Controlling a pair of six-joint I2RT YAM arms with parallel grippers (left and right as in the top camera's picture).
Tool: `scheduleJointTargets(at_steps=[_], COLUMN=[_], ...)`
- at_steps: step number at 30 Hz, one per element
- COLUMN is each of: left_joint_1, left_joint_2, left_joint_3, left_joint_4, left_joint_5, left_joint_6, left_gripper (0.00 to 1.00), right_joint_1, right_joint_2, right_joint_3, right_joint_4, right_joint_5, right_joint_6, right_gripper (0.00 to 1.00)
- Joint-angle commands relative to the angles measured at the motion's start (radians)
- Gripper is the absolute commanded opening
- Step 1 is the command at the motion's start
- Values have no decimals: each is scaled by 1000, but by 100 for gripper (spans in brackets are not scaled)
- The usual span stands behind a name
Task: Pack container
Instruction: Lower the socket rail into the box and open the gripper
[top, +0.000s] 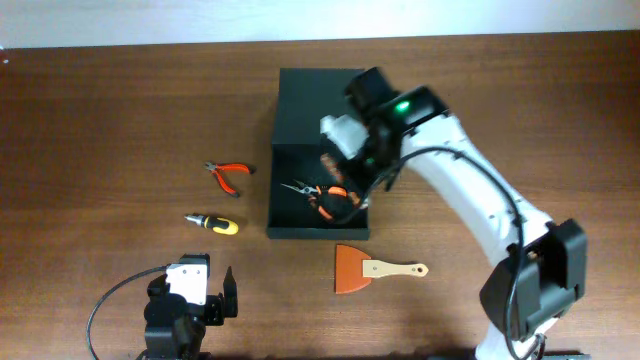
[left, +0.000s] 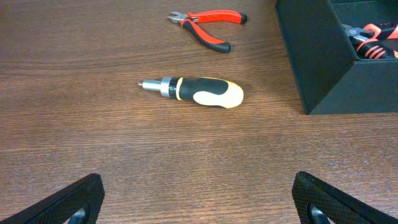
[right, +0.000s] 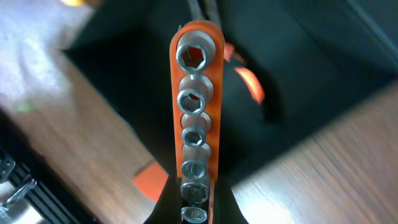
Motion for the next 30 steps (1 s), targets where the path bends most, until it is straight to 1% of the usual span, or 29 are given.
scheduleJointTargets(at_steps=[1,5,11,17,18,19,21,22,23,24,26,29,30], left_joint_1=[6,6,6,6,6,6,6,6,6,6,6,6,6], left_joint_2=[-8,-8,-8,-8,-8,-8,-8,-8,-8,-8,-8,-8,-8], left_joint_3=[-9,-9,-9,-9,-9,-9,-9,-9,-9,-9,-9,-9,-9], left_joint_4=[1,1,1,1,1,1,1,1,1,1,1,1,1], left_joint_5=[-7,-7,-7,-7,-7,-7,-7,-7,-7,-7,-7,-7,-7], left_joint_6=[16,15,16,16,15,16,15,15,15,16,15,15,15], left_gripper=[99,99,99,99,99,99,99,99,99,99,99,99,99], right_joint_1=[56,92,90,90,90,90,90,90,90,90,90,90,90], right_joint_2=[20,70,181,274,282,286,292,292,292,291,291,285,281], right_joint_3=[15,15,15,15,15,15,15,15,15,15,15,16,17], right_joint_4=[28,68,122,138,141,143,149,152,155,156,157,151,148], right_joint_5=[103,147,160,161,162,162,164,164,164,164,164,164,163], right_joint_6=[3,3,3,4,3,3,4,4,4,4,4,5,5], right_gripper=[5,4,4,4,5,8,11,15,22,35,50,67,70])
